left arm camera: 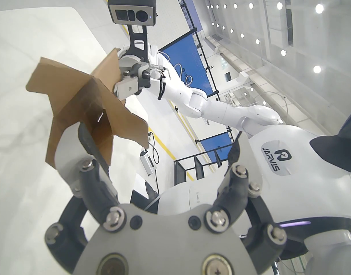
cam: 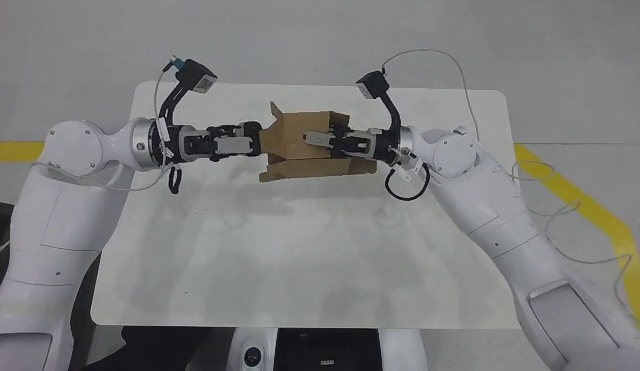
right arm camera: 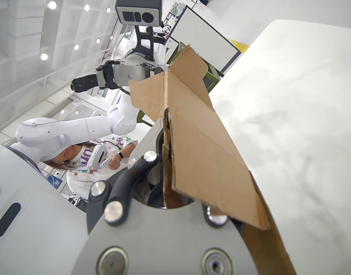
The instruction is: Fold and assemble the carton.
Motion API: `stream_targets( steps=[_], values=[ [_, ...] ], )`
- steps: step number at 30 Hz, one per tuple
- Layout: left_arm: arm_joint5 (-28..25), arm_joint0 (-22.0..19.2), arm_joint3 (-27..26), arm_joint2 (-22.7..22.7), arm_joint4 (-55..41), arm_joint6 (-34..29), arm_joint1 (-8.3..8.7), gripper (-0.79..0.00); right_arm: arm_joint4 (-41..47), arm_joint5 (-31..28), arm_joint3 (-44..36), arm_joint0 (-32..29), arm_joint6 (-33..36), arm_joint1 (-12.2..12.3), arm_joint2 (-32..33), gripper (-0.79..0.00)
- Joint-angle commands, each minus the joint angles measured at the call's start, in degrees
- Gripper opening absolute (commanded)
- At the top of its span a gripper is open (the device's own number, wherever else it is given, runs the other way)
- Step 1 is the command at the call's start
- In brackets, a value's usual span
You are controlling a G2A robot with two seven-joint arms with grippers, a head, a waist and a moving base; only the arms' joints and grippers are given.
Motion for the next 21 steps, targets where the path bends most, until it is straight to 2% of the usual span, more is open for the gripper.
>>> stream_targets(
  steps=[1, 21],
  values=[
    [0.08, 0.01, -0.02, 1.08, 0.72, 0.34, -0.2, 0.0, 0.14, -0.21, 0.11, 0.21, -0.51, -0.33, -0.29, -0.785],
    [0.81, 0.94, -1.86, 2.27, 1.22, -1.04, -0.54, 0.0, -4.79, -1.73, 2.3, 0.18, -7.82, -1.57, 1.96, -0.785]
  ],
)
